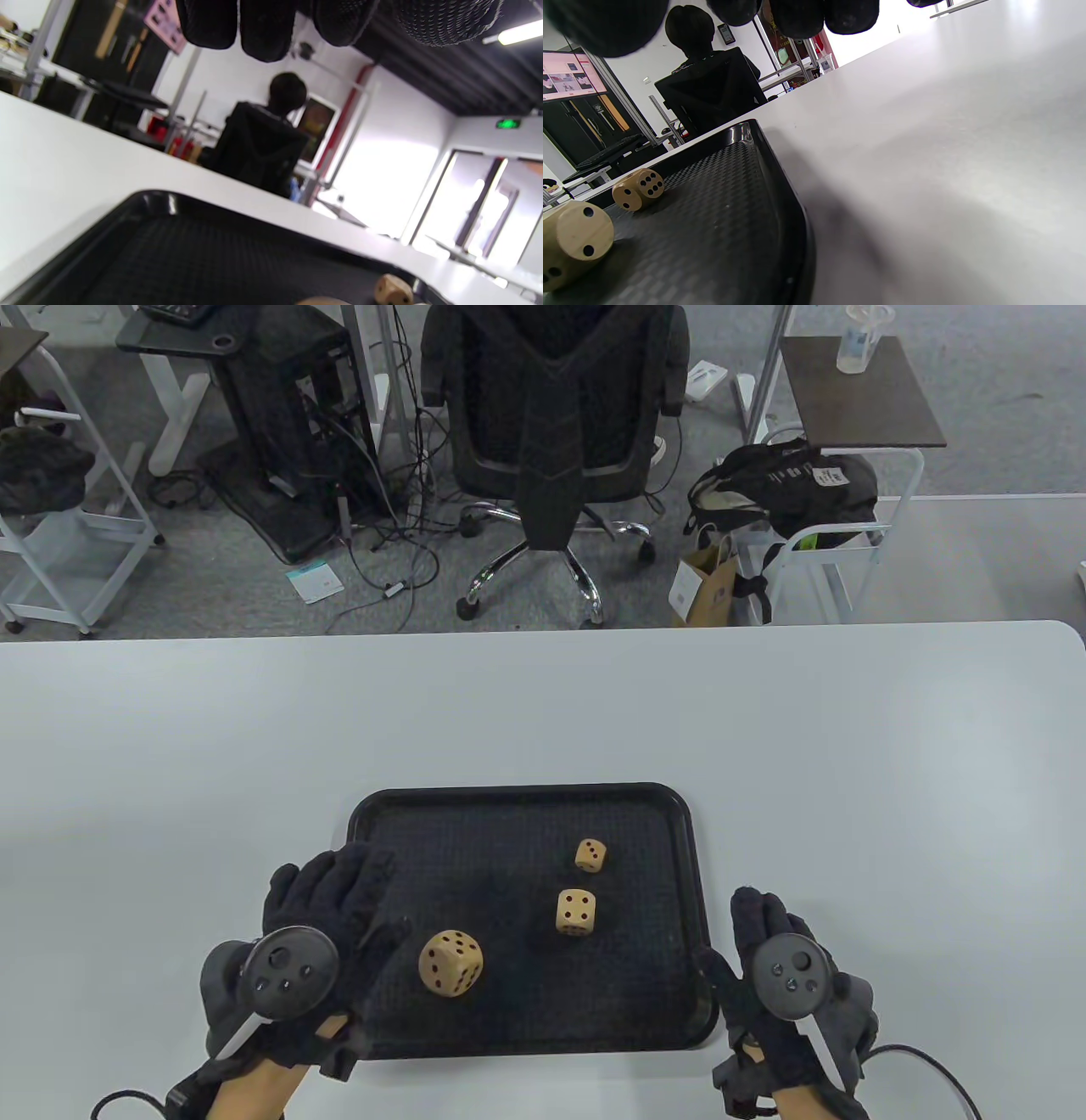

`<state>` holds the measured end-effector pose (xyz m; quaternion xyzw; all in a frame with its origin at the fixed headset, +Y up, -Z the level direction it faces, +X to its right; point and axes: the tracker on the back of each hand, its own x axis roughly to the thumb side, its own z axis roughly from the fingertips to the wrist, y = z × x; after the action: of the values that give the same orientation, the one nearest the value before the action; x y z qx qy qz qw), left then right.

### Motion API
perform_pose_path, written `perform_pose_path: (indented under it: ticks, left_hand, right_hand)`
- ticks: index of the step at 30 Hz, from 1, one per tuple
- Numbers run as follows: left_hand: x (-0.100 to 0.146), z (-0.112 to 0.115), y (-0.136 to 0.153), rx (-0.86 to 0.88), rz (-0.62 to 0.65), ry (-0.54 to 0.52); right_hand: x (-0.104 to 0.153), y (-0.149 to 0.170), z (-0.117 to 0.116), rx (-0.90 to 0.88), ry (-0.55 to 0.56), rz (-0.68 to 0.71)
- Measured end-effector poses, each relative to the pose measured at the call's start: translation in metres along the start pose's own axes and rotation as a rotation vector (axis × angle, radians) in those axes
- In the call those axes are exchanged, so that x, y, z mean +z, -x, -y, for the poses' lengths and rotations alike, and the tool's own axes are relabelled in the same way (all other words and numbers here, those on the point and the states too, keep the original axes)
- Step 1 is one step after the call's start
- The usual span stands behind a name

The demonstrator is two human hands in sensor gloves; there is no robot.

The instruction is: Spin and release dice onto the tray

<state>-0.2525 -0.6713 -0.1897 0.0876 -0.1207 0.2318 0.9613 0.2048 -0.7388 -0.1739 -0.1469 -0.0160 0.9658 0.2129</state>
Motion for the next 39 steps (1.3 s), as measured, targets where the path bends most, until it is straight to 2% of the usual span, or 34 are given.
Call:
perform_pose_path:
  ticks: [8,15,24,27,39]
  left_hand:
    - [0.022,-0.014,0.035,-0.029,-0.021,-0.047]
    - [0.026,-0.008,0.053,-0.039,-0.061,-0.07]
    - [0.023,0.008,0.066,-0.104,-0.083,-0.088]
    - [0.025,0.012,0.068,-0.092,-0.092,-0.063]
    - [0.025,0.019,0.057,-0.116,-0.058,-0.041]
  right_hand:
    - [0.002,-0.003,-0.001,0.013,0.016,0.015]
    - [0.002,-0.003,-0.002,0.011,0.024,0.013]
    - [0.003,-0.004,-0.004,0.023,0.048,0.01]
    - [0.003,-0.004,-0.006,0.036,0.046,0.008]
    - [0.004,-0.006,-0.009,0.054,0.053,0.006]
